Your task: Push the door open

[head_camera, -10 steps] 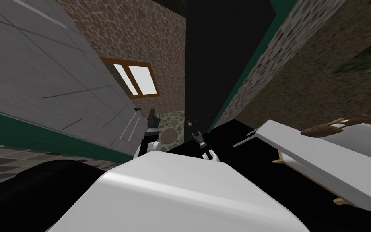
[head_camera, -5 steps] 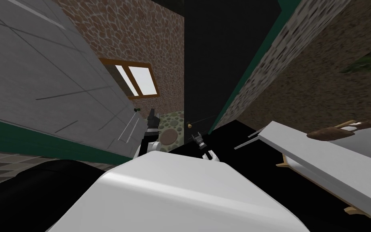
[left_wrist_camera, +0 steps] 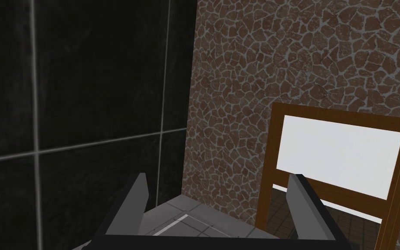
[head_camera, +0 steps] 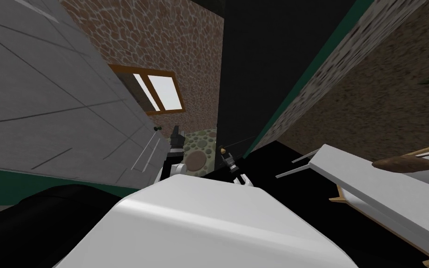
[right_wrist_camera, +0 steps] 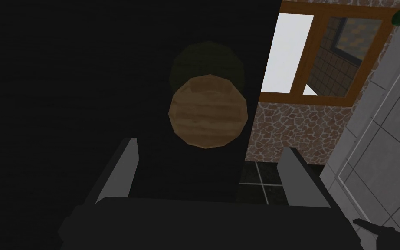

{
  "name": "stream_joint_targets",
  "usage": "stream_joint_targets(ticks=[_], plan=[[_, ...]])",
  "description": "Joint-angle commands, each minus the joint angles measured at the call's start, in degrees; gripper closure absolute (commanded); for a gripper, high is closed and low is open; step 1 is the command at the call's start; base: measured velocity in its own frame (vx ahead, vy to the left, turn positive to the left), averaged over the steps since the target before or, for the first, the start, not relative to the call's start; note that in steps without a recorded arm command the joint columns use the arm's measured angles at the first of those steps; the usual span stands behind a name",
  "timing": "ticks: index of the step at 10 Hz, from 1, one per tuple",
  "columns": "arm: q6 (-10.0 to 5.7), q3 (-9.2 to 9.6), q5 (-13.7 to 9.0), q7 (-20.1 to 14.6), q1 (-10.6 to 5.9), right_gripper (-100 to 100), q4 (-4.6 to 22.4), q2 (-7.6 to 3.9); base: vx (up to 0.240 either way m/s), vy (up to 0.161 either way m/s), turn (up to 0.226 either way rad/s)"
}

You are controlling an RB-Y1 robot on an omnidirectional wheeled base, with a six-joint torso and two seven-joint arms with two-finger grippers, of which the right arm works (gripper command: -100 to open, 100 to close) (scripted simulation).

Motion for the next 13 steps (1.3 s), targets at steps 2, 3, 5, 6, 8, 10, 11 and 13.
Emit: stream_joint_targets(ticks=[2,3,5,6,8,10,11,13], plan=[[0.00,-0.26,-0.1,0.6,0.10,-100,0.3,0.49,0.202,0.110,0.026],[-0.07,-0.23,-0.1,0.5,-0.02,-100,0.4,0.39,0.084,0.036,0.002],[-0.07,-0.23,-0.1,0.5,-0.02,100,0.4,0.39,-0.017,-0.007,0.006],[-0.07,-0.23,-0.1,0.5,-0.02,100,0.4,0.39,-0.013,-0.009,0.018],[-0.07,-0.23,-0.1,0.5,-0.02,100,0.4,0.39,0.000,0.000,0.000],[0.14,-0.29,-0.8,-1.3,-0.23,100,0.2,0.42,0.009,0.005,0.019],[0.16,-0.31,-1.1,-2.0,-0.21,100,0.2,0.40,0.019,0.015,0.034],[0.20,-0.38,-1.9,-4.1,-0.13,100,0.1,0.35,0.017,0.012,0.021]])
